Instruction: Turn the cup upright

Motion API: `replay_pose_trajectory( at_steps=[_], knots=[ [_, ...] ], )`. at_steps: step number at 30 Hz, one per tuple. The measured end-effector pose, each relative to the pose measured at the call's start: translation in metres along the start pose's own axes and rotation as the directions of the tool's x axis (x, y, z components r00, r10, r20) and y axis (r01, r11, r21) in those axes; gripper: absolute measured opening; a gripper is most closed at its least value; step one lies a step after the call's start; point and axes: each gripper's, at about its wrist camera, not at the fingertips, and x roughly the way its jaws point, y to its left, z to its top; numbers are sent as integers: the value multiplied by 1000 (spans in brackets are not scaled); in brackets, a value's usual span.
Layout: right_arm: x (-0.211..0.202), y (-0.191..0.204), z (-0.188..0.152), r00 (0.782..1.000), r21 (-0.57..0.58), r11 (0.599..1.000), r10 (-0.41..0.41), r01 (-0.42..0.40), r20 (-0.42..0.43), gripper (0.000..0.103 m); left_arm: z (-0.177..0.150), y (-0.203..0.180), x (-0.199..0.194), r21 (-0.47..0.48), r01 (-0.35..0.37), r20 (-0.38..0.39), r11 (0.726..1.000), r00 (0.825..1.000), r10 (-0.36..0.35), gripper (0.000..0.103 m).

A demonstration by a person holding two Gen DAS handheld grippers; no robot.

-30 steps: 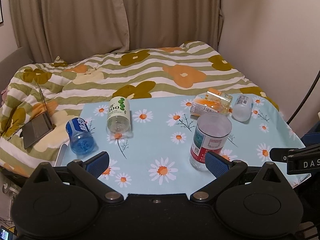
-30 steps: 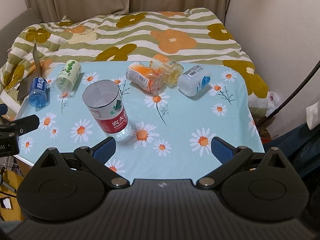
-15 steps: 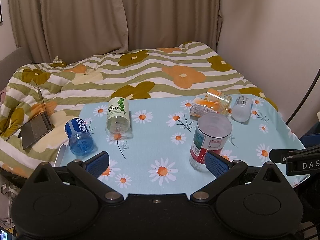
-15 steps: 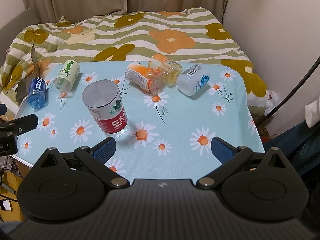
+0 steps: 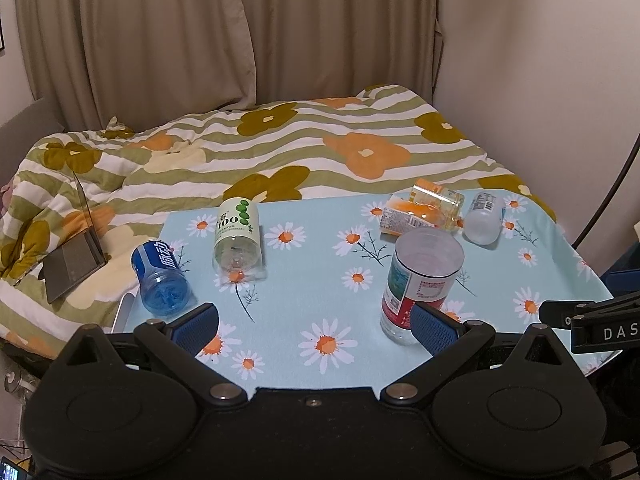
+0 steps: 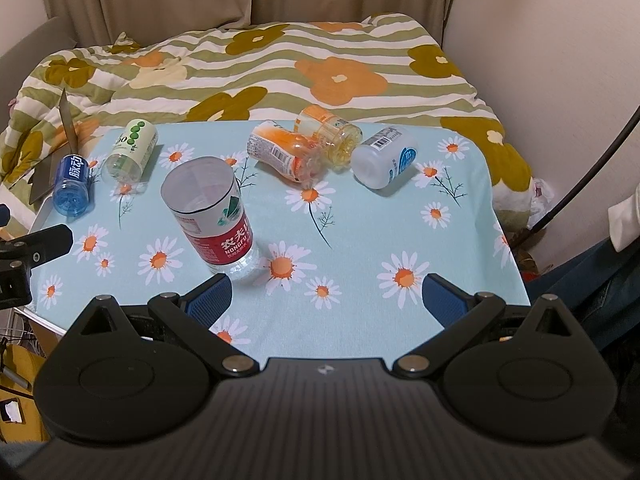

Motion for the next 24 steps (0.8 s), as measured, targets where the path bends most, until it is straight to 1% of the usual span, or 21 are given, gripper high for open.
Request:
replay_pose_trajectory(
  at_steps=[17,24],
  knots=[
    [1,0,-2,1000,7,1000,4,-4,-1,103,-1,-3,-3,38,-12,22,999,1000,11,103],
    [1,0,-3,1000,10,1000,3,-3,-2,103,0,-2,-2,31,-37,29,999,999,36,103]
  ],
)
